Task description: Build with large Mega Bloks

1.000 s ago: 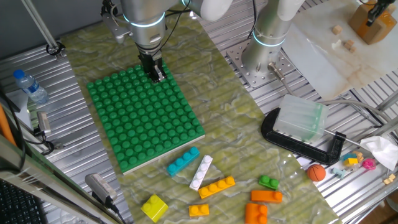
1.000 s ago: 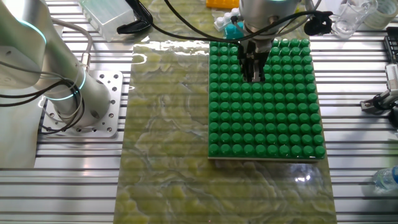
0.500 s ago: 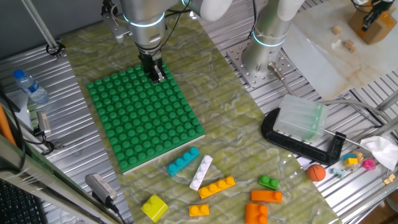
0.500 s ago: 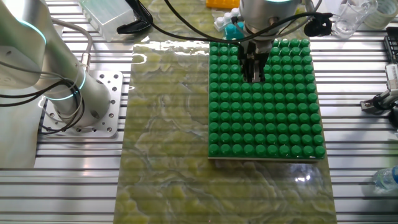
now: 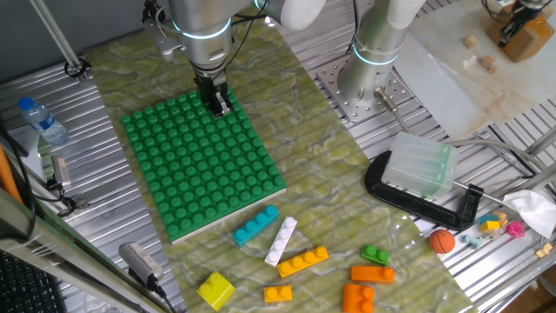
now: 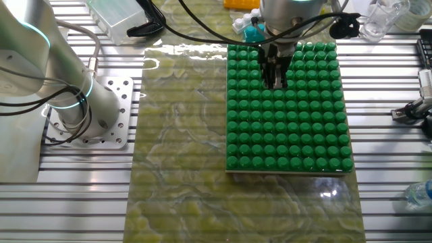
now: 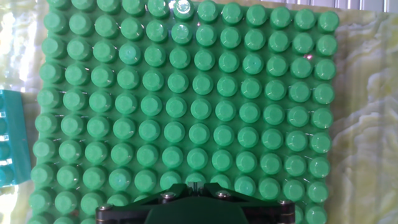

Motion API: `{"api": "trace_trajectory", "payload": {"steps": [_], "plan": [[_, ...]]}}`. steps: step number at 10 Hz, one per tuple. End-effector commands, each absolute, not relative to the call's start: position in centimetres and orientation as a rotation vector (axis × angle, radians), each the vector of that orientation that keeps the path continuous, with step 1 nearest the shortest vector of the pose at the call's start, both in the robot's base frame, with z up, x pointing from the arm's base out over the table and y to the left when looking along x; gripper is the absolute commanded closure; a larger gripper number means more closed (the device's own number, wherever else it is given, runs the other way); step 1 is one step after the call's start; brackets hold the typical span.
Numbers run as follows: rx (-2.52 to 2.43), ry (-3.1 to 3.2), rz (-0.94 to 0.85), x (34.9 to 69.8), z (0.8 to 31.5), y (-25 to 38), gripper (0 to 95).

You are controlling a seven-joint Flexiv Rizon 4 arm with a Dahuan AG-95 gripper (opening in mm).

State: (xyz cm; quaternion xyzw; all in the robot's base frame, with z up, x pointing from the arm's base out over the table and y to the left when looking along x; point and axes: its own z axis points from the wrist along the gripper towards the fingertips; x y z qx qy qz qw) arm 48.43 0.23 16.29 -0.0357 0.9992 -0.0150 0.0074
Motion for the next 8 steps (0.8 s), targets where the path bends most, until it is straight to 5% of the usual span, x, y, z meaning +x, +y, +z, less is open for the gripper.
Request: {"api": "trace_trajectory", "payload": {"steps": [1, 8], "plan": [[-0.107, 3.124, -0.047, 48.43, 16.27, 0.31, 95.0], [-0.09, 3.125, -0.045, 48.42, 16.23, 0.37, 95.0]]}}
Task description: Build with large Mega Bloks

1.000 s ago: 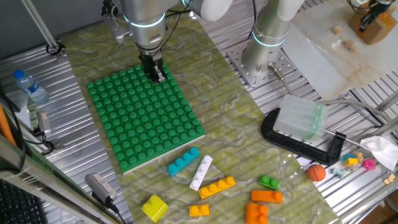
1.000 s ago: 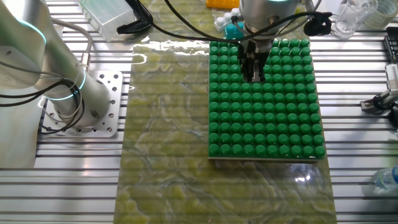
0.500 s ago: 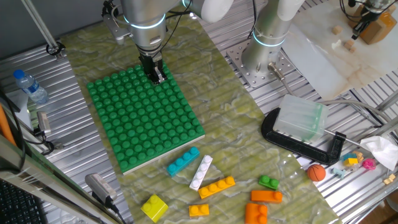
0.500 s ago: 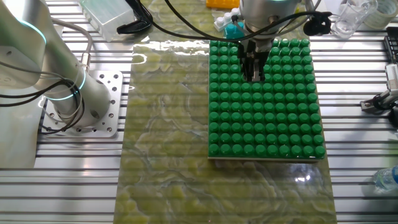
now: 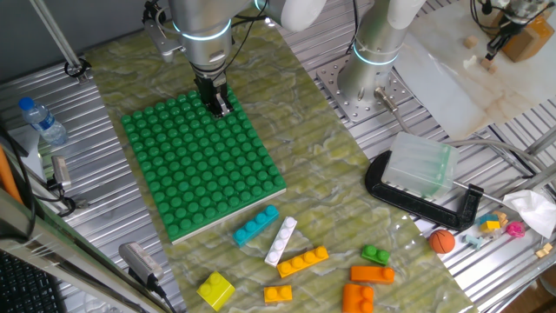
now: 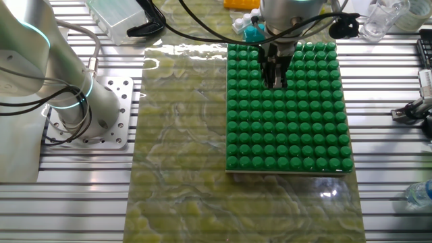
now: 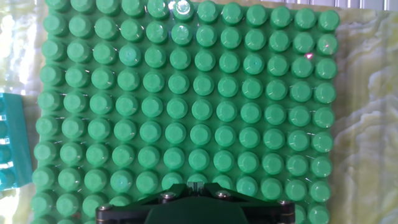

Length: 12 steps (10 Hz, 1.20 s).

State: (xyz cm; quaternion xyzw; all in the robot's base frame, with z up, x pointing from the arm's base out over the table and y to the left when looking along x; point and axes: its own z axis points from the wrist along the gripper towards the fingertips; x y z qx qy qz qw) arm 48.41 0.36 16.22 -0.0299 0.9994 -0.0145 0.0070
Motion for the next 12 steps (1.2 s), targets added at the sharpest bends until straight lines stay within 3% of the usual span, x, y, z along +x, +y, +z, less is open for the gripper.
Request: {"api": "trace_trajectory", "payload": {"steps": [1, 12], "plan": [[-0.09, 3.125, -0.046, 48.42, 16.23, 0.37, 95.0], [-0.088, 3.127, -0.045, 48.1, 16.05, 0.38, 95.0]]}}
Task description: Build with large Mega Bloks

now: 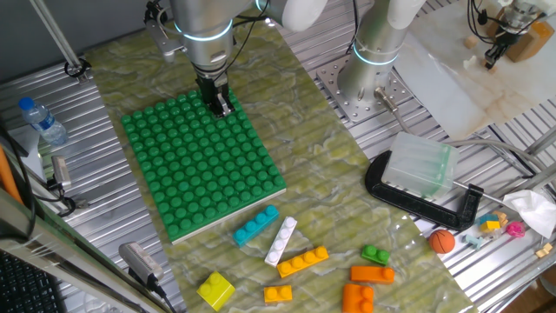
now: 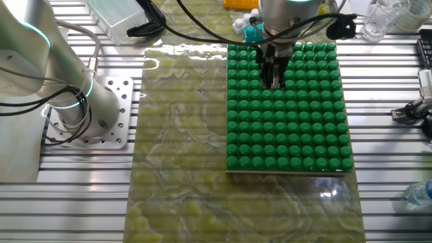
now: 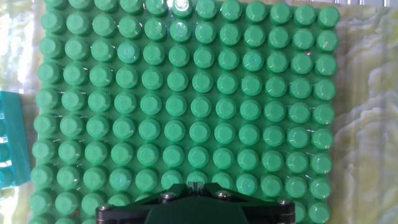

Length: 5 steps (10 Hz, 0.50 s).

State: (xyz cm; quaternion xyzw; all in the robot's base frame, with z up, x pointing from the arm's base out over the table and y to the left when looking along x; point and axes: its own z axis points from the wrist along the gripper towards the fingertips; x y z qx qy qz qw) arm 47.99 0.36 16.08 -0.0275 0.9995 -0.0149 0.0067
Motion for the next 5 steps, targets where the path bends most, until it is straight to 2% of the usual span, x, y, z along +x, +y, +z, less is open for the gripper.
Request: {"api": "trace_trajectory", "payload": {"steps": [1, 5], "plan": [[-0.092, 3.127, -0.046, 48.1, 16.04, 0.39, 95.0], [-0.104, 3.128, -0.046, 48.12, 16.02, 0.44, 95.0]]}}
